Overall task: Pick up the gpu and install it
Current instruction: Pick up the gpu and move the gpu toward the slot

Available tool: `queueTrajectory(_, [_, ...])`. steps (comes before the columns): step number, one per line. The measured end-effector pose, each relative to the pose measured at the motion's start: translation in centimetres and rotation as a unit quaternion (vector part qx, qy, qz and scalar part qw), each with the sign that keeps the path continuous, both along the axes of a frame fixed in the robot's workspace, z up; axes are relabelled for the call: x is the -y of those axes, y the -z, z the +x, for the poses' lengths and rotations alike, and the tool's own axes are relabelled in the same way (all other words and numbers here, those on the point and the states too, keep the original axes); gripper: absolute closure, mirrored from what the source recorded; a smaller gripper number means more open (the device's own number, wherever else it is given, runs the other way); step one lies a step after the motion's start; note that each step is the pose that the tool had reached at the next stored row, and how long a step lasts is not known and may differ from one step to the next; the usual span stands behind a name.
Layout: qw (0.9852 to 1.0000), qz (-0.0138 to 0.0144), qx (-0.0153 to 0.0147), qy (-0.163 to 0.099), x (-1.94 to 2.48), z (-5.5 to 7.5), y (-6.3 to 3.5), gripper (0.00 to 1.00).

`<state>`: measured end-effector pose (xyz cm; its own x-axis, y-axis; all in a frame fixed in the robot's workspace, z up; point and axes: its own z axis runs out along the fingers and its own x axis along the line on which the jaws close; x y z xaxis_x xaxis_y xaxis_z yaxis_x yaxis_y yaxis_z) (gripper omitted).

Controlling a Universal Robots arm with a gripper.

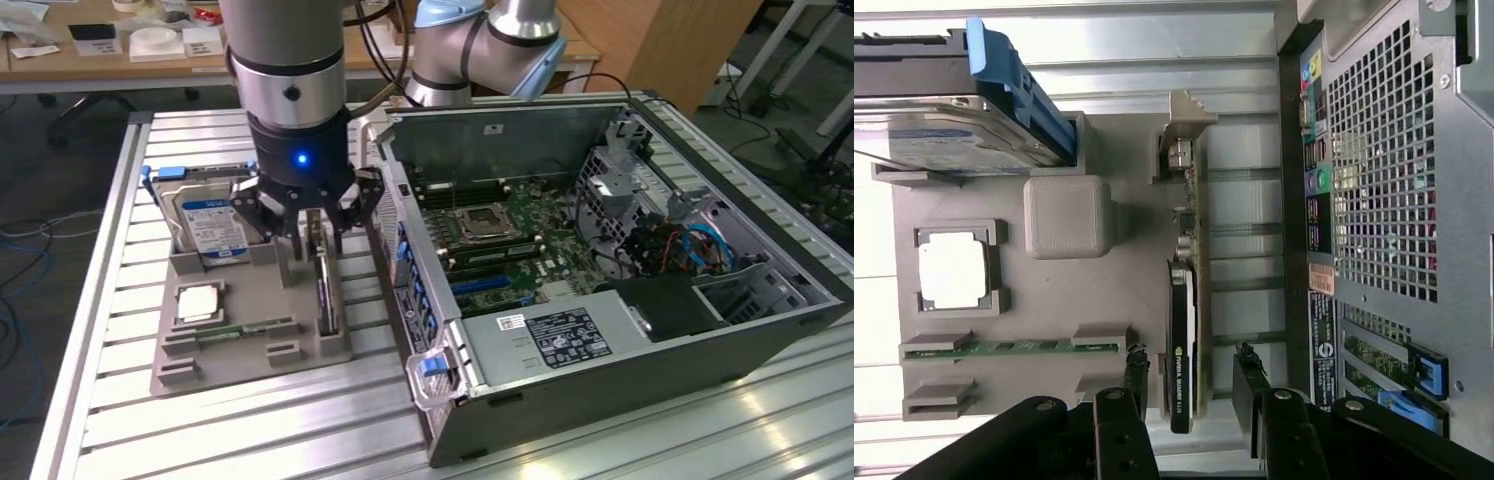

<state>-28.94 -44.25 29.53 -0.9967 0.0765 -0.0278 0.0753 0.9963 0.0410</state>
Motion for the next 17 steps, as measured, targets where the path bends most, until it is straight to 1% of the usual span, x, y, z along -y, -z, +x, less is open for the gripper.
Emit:
queueTrajectory(11, [1.0000, 0.0000, 0.0000, 0.000, -0.15, 0.0, 1.97, 0.53])
queueTrajectory(17, [1.0000, 0.0000, 0.0000, 0.000, -0.21, 0.0, 2.79, 0.53])
